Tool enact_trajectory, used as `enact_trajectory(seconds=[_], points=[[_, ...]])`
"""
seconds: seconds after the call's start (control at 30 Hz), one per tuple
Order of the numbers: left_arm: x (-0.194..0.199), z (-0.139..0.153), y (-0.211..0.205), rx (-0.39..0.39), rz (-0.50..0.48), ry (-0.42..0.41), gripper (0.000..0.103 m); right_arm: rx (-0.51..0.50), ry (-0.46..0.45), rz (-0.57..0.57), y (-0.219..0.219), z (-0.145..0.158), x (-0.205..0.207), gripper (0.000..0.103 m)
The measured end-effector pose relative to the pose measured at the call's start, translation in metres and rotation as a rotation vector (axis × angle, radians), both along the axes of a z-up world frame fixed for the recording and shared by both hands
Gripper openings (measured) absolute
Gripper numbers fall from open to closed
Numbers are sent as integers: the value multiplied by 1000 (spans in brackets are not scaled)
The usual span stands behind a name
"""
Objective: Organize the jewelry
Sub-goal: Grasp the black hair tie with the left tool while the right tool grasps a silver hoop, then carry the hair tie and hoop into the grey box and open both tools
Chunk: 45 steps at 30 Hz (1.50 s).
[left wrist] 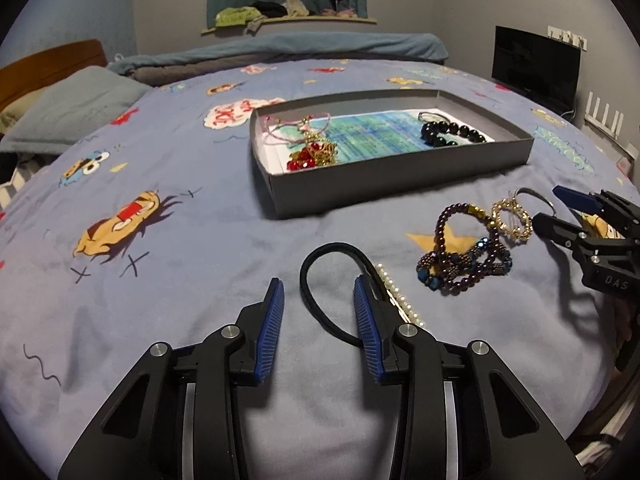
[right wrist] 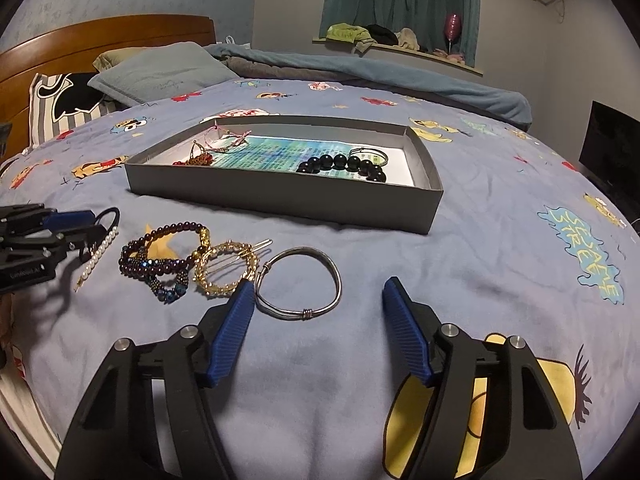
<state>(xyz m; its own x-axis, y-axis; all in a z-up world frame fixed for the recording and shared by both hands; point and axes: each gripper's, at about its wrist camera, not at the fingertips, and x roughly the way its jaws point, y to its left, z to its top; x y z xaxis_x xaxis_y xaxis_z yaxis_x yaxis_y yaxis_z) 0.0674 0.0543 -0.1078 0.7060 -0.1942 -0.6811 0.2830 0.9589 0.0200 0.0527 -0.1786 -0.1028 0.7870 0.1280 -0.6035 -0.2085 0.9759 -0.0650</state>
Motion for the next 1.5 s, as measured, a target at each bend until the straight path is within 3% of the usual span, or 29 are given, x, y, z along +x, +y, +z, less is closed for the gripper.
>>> enact_trajectory(seconds=[0.17,0.23,0.37,0.43,0.5,0.63,1.03,1.23,1.5], points=[[1,-1,0,0,8,4,37,-1,5,0,2,1,2,68],[1,0,1,3,16,-4,26,7,6,0,1,1,2,68],[1,0,1,17,23,-6,13,13,11,1,1,2,5,66],[2,0,1,27,29,-11,8,10,10,-2,2,3,5,52],[2,0,1,31,33,-13,5,13,11,-12,0,3,6,45],[2,2,3,26,36,-23,4,40,12,-12,-4,4,7,44],[-16,32,17,-54,28,-170,4,80,-53,-18,-9,16,-1,44],[-20,49,11,-46,4,-232,4,77,-85,-10,-7,30,-1,44],[11,85,-13,-48,-64,-261,4,73,-139,-14,-5,63,35,44]])
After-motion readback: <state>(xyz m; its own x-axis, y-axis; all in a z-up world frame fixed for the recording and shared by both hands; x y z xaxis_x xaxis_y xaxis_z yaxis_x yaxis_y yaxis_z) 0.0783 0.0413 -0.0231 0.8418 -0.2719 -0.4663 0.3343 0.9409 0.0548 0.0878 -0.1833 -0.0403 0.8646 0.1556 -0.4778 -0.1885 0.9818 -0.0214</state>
